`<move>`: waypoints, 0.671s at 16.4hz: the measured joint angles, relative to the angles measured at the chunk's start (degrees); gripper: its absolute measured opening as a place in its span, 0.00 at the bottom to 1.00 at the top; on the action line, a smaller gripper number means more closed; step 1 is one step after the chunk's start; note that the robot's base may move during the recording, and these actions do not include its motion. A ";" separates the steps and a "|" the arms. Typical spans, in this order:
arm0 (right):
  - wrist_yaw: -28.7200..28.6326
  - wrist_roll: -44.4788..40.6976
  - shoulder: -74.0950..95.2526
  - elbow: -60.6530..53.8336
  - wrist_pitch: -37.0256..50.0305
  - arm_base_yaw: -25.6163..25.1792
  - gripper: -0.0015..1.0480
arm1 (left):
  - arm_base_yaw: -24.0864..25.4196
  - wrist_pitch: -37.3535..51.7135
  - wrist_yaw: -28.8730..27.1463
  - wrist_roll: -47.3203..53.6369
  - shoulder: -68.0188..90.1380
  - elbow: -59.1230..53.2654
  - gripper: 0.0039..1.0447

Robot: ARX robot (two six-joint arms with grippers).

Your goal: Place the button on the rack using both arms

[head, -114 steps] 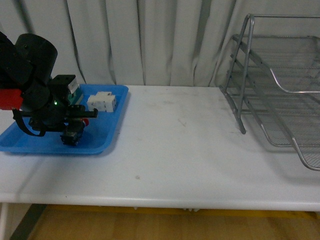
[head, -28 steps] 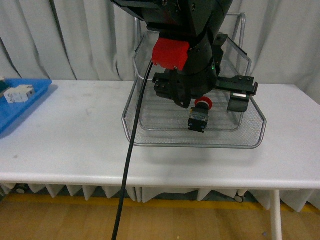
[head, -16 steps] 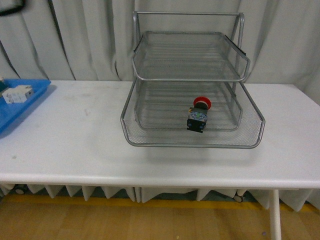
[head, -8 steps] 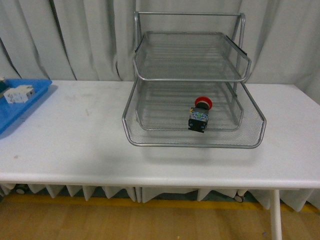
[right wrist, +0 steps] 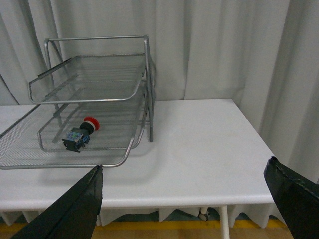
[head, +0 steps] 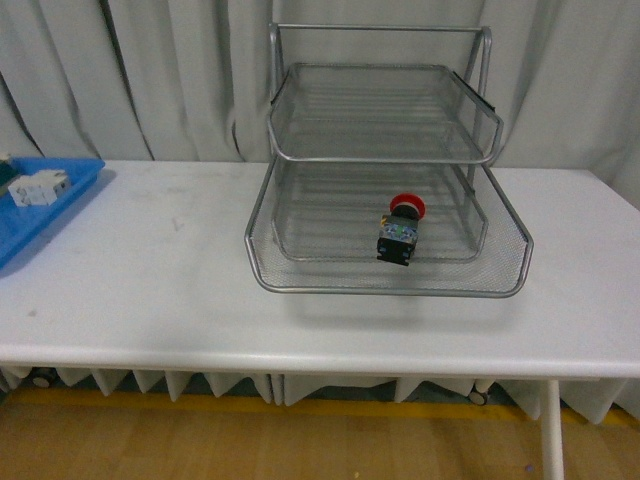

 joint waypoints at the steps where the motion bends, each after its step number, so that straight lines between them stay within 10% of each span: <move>1: 0.00 0.00 0.00 0.00 0.00 0.00 0.94 | 0.85 -0.46 0.87 0.00 -2.23 -1.44 0.01; 11: 0.00 0.00 0.00 0.00 0.00 0.00 0.94 | 7.17 -8.17 7.19 0.07 -20.96 -10.21 0.01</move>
